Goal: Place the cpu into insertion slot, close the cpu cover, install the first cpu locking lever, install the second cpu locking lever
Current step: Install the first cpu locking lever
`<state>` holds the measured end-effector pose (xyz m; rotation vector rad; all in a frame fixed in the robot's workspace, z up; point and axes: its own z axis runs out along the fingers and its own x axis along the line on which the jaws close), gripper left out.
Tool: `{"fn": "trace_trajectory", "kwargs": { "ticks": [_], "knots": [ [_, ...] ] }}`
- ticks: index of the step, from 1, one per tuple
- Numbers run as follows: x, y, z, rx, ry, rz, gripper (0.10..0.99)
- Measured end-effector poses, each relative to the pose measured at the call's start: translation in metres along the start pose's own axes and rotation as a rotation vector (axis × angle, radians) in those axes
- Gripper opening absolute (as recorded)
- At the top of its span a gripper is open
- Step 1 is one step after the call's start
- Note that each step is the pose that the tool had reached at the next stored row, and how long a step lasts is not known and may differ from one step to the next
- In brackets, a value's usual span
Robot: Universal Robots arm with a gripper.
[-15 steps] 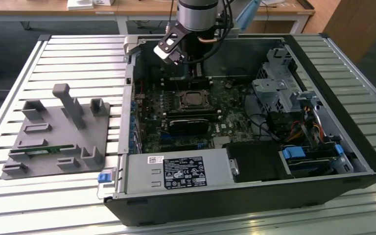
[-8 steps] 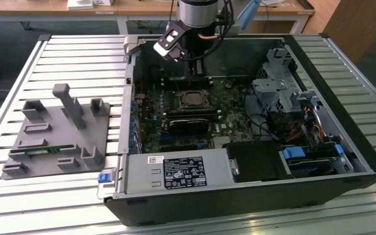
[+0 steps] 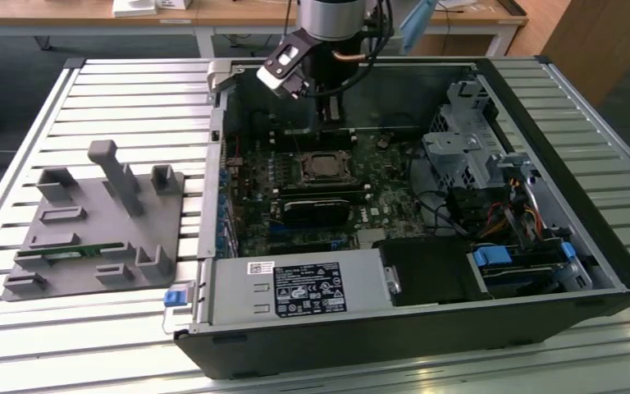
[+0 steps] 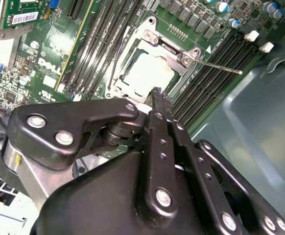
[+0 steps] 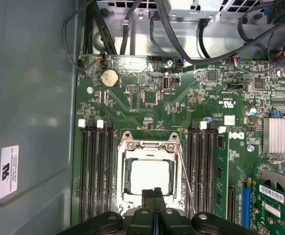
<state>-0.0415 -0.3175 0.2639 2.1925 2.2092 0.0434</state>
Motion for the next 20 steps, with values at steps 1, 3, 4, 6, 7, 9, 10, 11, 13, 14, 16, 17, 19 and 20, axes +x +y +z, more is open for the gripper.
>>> {"fn": "trace_trajectory", "kwargs": {
  "ticks": [1,3,4,6,7,9,10,11,13,14,16,17,19,20],
  "knots": [
    [0.0000,0.0000,-0.0005,0.000,0.0001,0.000,0.106],
    [0.0000,0.0000,-0.0008,0.000,0.0004,0.000,0.106],
    [0.0000,0.0001,-0.0008,0.000,0.0005,-0.003,0.106],
    [0.0000,0.0001,-0.0009,0.000,0.0013,-0.029,0.106],
    [0.0000,0.0001,-0.0009,0.000,0.0019,-0.047,0.106],
    [0.0000,0.0000,-0.0009,0.000,0.0033,-0.083,0.106],
    [0.0000,0.0000,-0.0009,0.000,0.0041,-0.101,0.106],
    [0.0000,0.0000,-0.0009,0.000,0.0049,-0.119,0.106],
    [0.0000,0.0000,-0.0008,0.000,0.0063,-0.155,0.106],
    [0.0000,0.0000,-0.0008,0.000,0.0071,-0.173,0.106],
    [0.0000,0.0000,-0.0008,0.000,0.0080,-0.198,0.106],
    [0.0000,0.0000,-0.0008,0.000,0.0084,-0.207,0.106],
    [0.0000,0.0000,-0.0008,0.000,0.0091,-0.226,0.106],
    [0.0000,0.0000,-0.0008,0.000,0.0095,-0.234,0.106]
  ]
}}
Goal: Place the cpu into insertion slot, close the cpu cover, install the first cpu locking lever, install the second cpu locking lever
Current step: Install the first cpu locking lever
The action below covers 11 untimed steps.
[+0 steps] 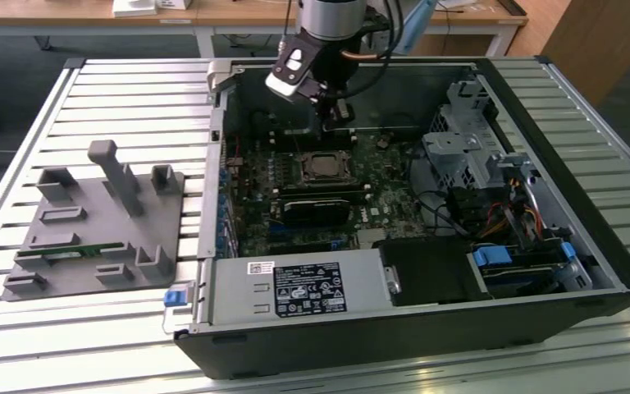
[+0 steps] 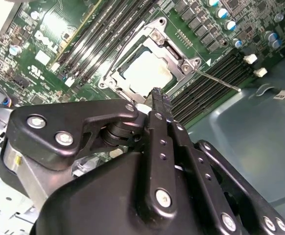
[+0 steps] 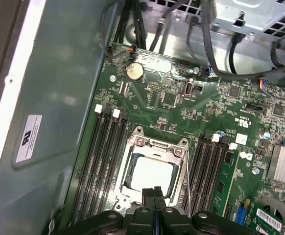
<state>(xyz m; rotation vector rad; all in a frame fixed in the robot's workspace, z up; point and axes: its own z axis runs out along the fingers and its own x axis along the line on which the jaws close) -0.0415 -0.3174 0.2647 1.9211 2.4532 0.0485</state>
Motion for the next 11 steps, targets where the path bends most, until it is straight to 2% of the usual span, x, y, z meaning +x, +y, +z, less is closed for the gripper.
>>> {"fn": "trace_trajectory", "kwargs": {
  "ticks": [11],
  "knots": [
    [-0.0001,0.0000,0.0000,0.000,0.0033,-0.082,0.106]
  ]
}}
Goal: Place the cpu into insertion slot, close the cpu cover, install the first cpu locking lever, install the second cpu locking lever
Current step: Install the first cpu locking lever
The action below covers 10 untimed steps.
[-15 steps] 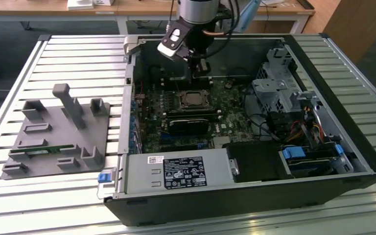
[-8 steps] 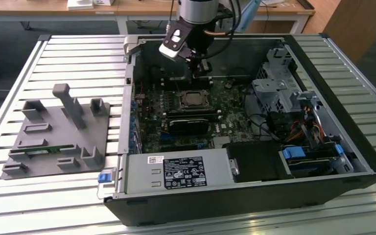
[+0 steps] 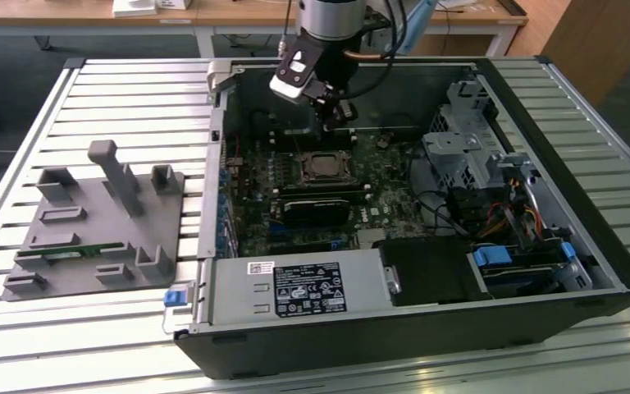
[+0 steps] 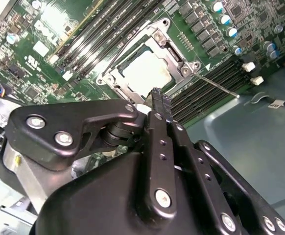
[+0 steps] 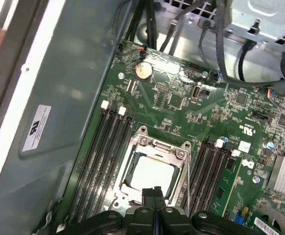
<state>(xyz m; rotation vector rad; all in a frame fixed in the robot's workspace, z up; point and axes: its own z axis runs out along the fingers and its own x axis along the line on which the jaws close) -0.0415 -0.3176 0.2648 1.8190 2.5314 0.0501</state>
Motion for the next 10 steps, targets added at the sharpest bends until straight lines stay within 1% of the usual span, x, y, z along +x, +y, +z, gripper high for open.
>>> {"fn": "trace_trajectory", "kwargs": {
  "ticks": [10],
  "knots": [
    [-0.0001,0.0000,0.0000,0.000,0.0039,-0.097,0.106]
  ]
}}
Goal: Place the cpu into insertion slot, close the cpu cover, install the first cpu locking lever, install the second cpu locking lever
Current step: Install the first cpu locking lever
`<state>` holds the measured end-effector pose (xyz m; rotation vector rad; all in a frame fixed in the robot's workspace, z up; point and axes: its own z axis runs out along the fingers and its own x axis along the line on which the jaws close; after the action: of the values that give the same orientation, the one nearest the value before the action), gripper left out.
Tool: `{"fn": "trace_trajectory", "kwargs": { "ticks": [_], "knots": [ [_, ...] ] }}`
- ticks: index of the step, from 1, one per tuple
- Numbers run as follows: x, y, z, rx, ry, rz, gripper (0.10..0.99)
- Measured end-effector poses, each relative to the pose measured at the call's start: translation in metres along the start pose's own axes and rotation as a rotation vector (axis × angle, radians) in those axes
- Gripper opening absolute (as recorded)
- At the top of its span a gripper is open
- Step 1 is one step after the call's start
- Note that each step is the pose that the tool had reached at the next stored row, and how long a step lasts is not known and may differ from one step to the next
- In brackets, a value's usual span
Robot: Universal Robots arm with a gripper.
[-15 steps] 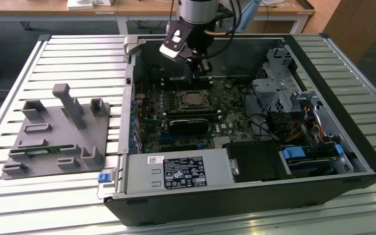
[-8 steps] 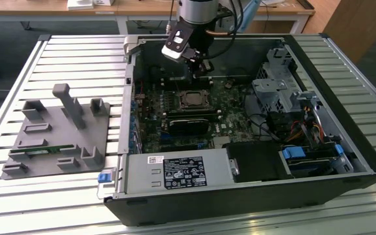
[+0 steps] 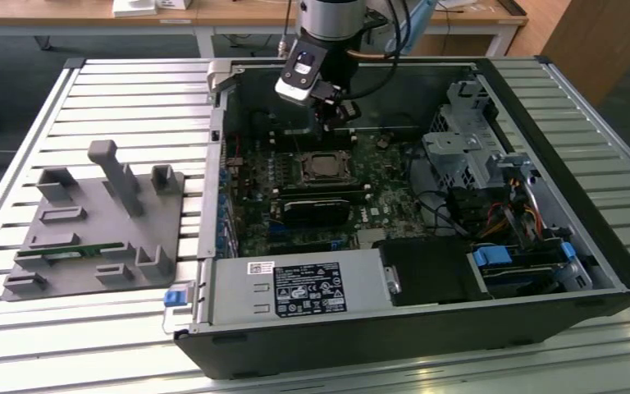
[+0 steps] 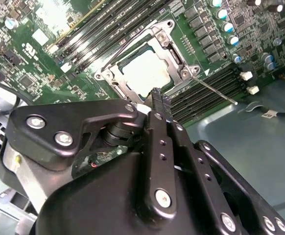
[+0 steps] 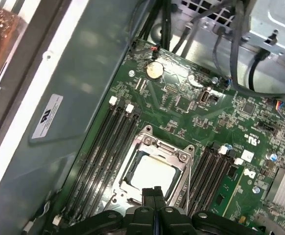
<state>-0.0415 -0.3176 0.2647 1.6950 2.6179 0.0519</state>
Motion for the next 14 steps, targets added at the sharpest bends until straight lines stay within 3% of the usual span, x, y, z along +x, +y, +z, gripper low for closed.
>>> {"fn": "trace_trajectory", "kwargs": {
  "ticks": [14],
  "knots": [
    [-0.0002,-0.0001,0.0000,0.000,0.0055,-0.138,0.106]
  ]
}}
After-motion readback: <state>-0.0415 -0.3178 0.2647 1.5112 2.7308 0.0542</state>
